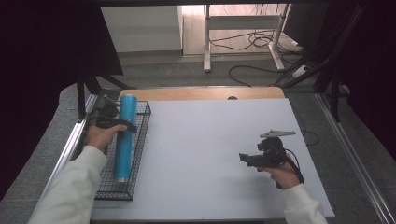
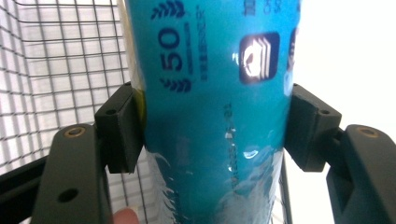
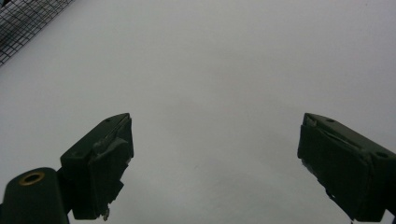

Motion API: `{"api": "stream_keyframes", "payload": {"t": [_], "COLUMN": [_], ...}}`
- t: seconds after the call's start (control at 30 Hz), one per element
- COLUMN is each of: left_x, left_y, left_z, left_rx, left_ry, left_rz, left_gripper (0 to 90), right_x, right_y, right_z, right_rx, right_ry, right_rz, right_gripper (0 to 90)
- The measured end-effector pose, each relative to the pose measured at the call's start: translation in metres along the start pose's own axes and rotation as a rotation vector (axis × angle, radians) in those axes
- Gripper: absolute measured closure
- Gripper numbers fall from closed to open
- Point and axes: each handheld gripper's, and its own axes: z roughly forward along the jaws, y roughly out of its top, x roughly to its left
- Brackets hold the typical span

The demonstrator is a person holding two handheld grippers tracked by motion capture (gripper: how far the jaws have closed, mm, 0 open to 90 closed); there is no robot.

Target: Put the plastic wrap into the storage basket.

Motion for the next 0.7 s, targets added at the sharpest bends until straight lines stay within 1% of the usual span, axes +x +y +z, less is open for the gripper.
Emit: {"api": "stream_keyframes", "payload": {"t": [0.03,0.1,0.2,0.23,0.27,0.3,0.33,0.37,0.4,0.43,0.47,0.5,0.57,0.6,0.63,0.67,0.7], "left_x": [0.0,-0.001,0.002,0.005,0.005,0.005,0.005,0.005,0.005,0.005,0.004,0.004,0.001,-0.003,-0.003,-0.006,-0.007], "left_y": [0.002,0.005,0.006,0.007,0.007,0.006,0.006,0.005,0.004,0.004,0.005,0.005,0.005,0.003,0.003,0.001,-0.001], "left_z": [0.008,0.016,0.02,0.023,0.023,0.025,0.03,0.033,0.034,0.033,0.024,0.024,0.014,0.006,0.006,0.002,0.0], "left_rx": [0.007,0.011,0.018,0.0,0.0,0.008,0.018,0.017,0.008,-0.007,-0.041,-0.041,-0.056,-0.059,-0.059,-0.073,-0.082], "left_ry": [0.011,0.024,0.02,0.005,0.005,0.026,0.058,0.077,0.082,0.071,0.072,0.072,0.078,0.093,0.093,0.11,0.114], "left_rz": [-0.001,-0.01,-0.017,-0.044,-0.044,-0.044,-0.042,-0.046,-0.048,-0.048,-0.048,-0.048,-0.033,-0.009,-0.009,0.004,0.011], "left_gripper": [31.3,31.2,31.0,30.9,30.8,30.8,29.9,28.4,28.9,28.9,25.7,23.6,21.1,19.9,19.2,19.2,18.6], "right_x": [0.0,-0.001,-0.002,-0.003,-0.003,-0.003,-0.003,-0.003,-0.002,-0.002,-0.002,-0.002,-0.002,-0.002,-0.002,-0.002,-0.001], "right_y": [-0.001,-0.001,-0.001,-0.001,-0.001,-0.001,-0.001,-0.001,-0.001,-0.001,-0.001,-0.001,-0.002,-0.002,-0.002,-0.002,-0.002], "right_z": [0.0,0.0,0.0,0.0,0.0,0.001,0.001,0.001,0.001,0.001,0.0,0.0,0.0,0.0,0.0,0.0,-0.001], "right_rx": [0.001,0.001,0.001,0.002,0.002,0.002,0.002,0.002,0.003,0.003,0.001,0.001,0.003,0.003,0.003,0.002,0.002], "right_ry": [-0.005,-0.007,-0.009,-0.008,-0.008,-0.009,-0.01,-0.011,-0.013,-0.013,-0.017,-0.017,-0.015,-0.014,-0.014,-0.014,-0.014], "right_rz": [-0.001,-0.004,-0.003,-0.001,-0.001,0.0,-0.001,-0.001,-0.004,-0.004,-0.008,-0.008,-0.004,-0.004,-0.004,-0.007,-0.006], "right_gripper": [10.9,10.9,10.8,10.9,10.9,10.9,10.8,10.8,10.9,10.9,10.8,10.8,10.8,10.8,10.8,10.9,10.8]}}
